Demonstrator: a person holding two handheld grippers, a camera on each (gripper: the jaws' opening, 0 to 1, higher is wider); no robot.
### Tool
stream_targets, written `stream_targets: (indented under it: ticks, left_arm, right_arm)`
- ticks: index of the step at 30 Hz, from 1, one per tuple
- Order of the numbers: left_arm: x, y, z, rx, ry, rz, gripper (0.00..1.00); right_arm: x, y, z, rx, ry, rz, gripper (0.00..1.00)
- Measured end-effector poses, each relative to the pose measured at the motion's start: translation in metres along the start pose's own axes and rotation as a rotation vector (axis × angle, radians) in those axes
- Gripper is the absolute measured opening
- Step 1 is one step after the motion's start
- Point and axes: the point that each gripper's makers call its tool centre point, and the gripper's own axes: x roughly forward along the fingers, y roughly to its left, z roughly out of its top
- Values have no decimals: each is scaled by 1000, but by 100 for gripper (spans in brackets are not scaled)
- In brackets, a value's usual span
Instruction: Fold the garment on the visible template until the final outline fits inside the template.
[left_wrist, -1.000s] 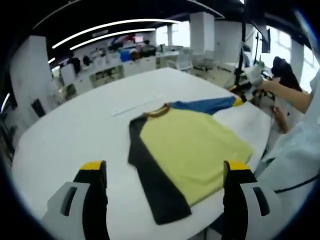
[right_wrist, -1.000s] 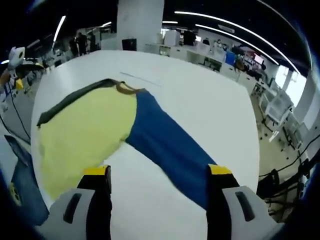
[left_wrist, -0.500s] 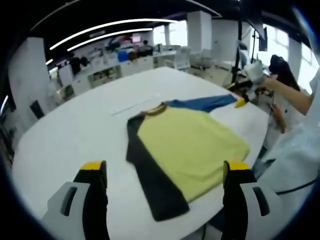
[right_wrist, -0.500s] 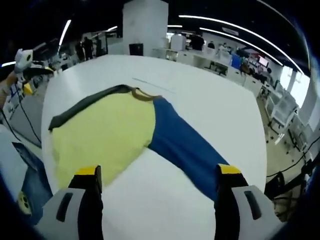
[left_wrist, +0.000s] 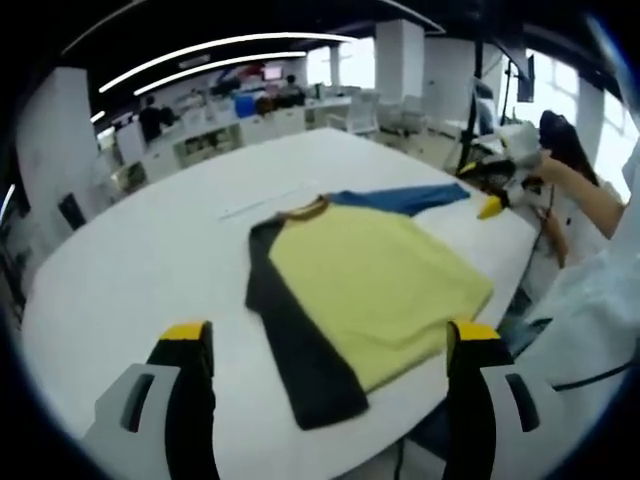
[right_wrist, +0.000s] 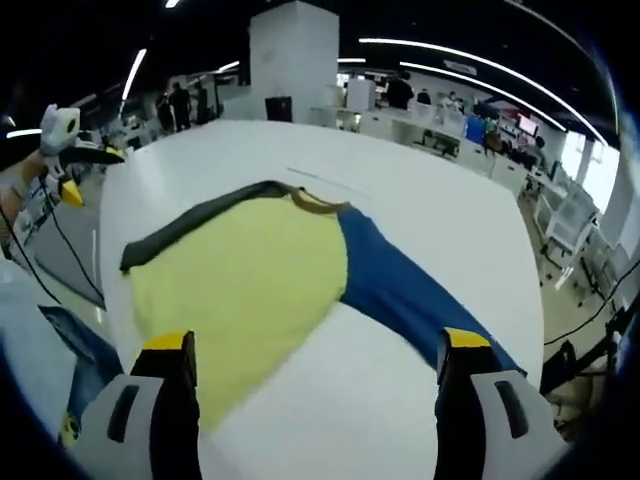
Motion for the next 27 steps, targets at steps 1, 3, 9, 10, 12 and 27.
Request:
stream_targets:
  ticks: [1,3,9,10,12,27]
  left_arm:
    - [0,-1,-1,3,5,0,93]
    - [2,-1,-2,5,12,3,93]
    - [3,-6,-2,-9,5,-15,93]
    - [3,-6,-3,-10,5,-16,93]
    - [3,-5,-4,-14,5,-15,94]
    - [1,-6,-7,-26,-6,-13,94]
  right_arm:
    - [-1,4,1,5,-4,1,100]
    - [-3,10,3,12,-13,6,100]
    - [-7,20,8,25,-21,-16,100]
    - [-7,21,8,25,-21,-17,100]
    - [-8,24,9,26,-23,-24,100]
    - [-12,42,12,51,-35,-19,100]
